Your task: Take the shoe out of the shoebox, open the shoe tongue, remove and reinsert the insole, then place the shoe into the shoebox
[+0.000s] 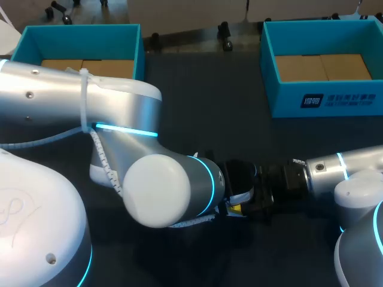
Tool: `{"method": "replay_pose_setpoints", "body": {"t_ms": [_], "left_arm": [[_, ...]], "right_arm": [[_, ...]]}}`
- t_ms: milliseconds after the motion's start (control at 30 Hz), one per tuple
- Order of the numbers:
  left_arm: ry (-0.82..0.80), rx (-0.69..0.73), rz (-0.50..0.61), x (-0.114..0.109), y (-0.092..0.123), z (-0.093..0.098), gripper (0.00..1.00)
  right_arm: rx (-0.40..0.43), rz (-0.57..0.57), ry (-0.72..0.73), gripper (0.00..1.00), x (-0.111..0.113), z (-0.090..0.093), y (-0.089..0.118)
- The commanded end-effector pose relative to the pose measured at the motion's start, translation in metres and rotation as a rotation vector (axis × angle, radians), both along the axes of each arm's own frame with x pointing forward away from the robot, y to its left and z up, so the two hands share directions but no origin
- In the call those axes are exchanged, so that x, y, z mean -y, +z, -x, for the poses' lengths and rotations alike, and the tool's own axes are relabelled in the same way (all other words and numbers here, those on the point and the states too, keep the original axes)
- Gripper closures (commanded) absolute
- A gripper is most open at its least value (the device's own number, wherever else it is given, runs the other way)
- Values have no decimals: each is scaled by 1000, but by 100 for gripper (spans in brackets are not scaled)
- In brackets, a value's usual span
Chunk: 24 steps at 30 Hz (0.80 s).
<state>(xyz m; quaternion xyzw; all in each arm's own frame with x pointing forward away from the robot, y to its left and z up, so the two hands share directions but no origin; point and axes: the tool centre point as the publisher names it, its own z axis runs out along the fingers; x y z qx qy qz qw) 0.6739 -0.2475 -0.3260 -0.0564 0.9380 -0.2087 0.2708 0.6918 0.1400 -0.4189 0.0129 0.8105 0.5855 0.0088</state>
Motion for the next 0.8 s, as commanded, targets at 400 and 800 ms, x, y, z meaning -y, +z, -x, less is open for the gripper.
{"method": "replay_pose_setpoints", "body": {"t_ms": [400, 800], "left_arm": [[42, 1, 0, 8, -4, -15, 100], [17, 24, 48, -8, 14, 5, 100]], "right_arm": [[0, 5, 0, 100, 0, 1, 1], [0, 5, 0, 100, 0, 1, 1]]}}
